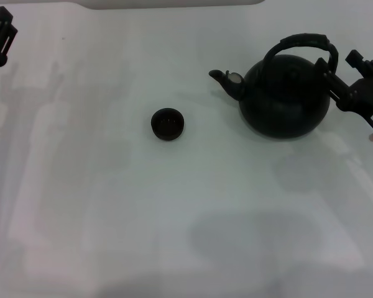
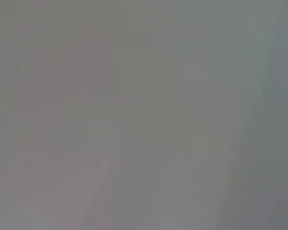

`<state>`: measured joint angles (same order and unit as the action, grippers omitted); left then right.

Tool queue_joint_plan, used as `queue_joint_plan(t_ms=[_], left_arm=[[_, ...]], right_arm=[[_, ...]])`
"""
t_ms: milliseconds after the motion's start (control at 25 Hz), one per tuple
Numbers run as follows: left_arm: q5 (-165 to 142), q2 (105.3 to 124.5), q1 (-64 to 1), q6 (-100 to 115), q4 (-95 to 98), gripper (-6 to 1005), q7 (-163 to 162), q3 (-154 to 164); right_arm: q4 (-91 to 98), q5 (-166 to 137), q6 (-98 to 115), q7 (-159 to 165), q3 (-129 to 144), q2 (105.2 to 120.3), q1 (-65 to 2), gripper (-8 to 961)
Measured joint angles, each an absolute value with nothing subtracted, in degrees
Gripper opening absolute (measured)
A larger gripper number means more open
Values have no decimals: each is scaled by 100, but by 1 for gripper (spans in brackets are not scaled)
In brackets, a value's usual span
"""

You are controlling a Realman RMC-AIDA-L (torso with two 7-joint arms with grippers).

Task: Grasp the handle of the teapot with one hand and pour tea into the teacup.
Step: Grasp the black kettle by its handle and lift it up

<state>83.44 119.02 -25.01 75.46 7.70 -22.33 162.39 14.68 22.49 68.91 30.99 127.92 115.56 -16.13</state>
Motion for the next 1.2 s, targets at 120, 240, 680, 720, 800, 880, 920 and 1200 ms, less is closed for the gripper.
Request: queue_joint_plan(t_ms=[120,240,680,720,800,880,920,1200], left_arm=[[8344,11905,-2490,7545,774,887,-2233,16239],[8344,11907,-2483,7545,774,887,-2232,16253],[8349,11910,-2423,7542,780,887,-2292,16261],[8349,11910,-2423,7542,780,887,-2292,16261],[8350,11909,-2415,7543,781,887,-2311,16265],[8350,11909,-2403,7544,782,887,-2317,16267],[8350,11909,-2397,7546,781,887,-2318,16268],[8336,11907,-2390,7551,767,887,-2320,16269]], right_arm=[[1535,2276,6749,3086,12792,11558,-1632,841],[1554,2285,6720,3067,12790,11558,-1642,841],[1551,2416,6385,3053,12831,11567,-1768,811],[1551,2416,6385,3053,12831,11567,-1768,786],[1550,2411,6293,3051,12847,11565,-1785,737],[1553,2410,6298,3050,12852,11565,-1785,688],[1556,2410,6323,3050,12854,11566,-1784,646],[1564,2411,6338,3049,12849,11567,-1788,351]])
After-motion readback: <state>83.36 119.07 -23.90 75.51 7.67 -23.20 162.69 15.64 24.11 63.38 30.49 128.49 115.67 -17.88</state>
